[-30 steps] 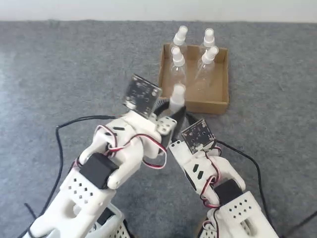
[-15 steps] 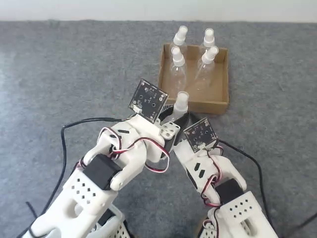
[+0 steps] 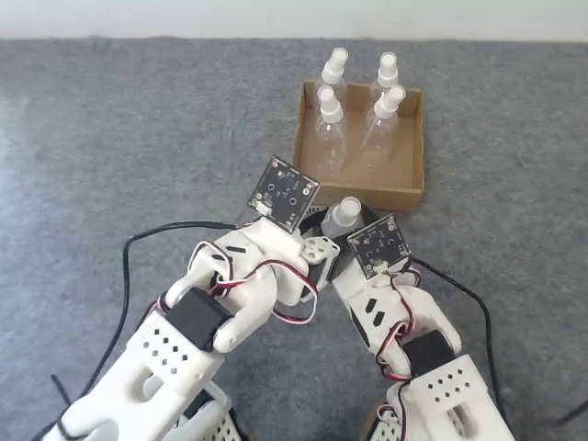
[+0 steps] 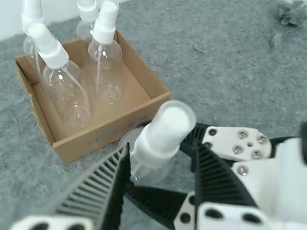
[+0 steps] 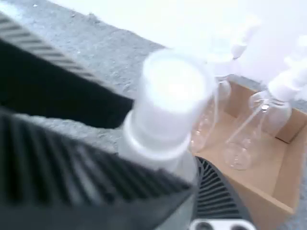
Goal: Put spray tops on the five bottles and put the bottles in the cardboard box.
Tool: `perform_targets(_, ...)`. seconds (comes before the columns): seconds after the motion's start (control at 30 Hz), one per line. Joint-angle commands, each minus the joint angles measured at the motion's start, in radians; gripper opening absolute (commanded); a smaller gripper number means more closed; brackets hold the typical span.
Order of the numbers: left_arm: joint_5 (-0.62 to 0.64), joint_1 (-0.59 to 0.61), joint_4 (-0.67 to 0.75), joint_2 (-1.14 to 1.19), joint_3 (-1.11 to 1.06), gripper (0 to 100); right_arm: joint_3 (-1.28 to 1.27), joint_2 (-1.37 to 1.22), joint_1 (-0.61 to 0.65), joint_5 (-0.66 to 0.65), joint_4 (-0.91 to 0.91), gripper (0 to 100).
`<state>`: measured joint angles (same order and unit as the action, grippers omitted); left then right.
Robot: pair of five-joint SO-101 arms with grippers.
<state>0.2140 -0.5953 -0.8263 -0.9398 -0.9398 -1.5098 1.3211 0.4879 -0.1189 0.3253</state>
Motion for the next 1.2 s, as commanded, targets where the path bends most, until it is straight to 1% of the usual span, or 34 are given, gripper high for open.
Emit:
perform_targets(0.0, 0.041, -0.006, 0.002, -0.025, 0.019, 23, 0.025, 0.027, -0.007, -0.006, -0.027, 6.9)
perform_targets(0.2, 0.04, -0.003, -0.057, -0.031, 0.065, 25, 0.025, 0.027, -0.002, -0.006, -0.024, 6.9)
perform_targets(0.5, 0.035, 0.0, -0.097, -0.199, 0.044, 25, 0.026, 0.027, -0.007, -0.006, -0.025, 6.9)
perform_targets(0.67, -0.038, 0.009, -0.095, -0.267, 0.027, 25, 0.026, 0.027, -0.007, -0.006, -0.027, 6.9)
perform_targets(0.8, -0.051, 0.095, -0.091, -0.307, 0.027, 25, 0.026, 0.027, -0.007, -0.006, -0.027, 6.9)
perform_targets(0.93, -0.049, 0.206, -0.097, -0.339, 0.015, 25, 0.026, 0.027, -0.007, -0.006, -0.027, 6.9)
perform_targets(1.17, -0.048, 0.417, -0.089, -0.443, -0.148, 25, 0.038, 0.027, -0.008, -0.008, -0.018, 6.9)
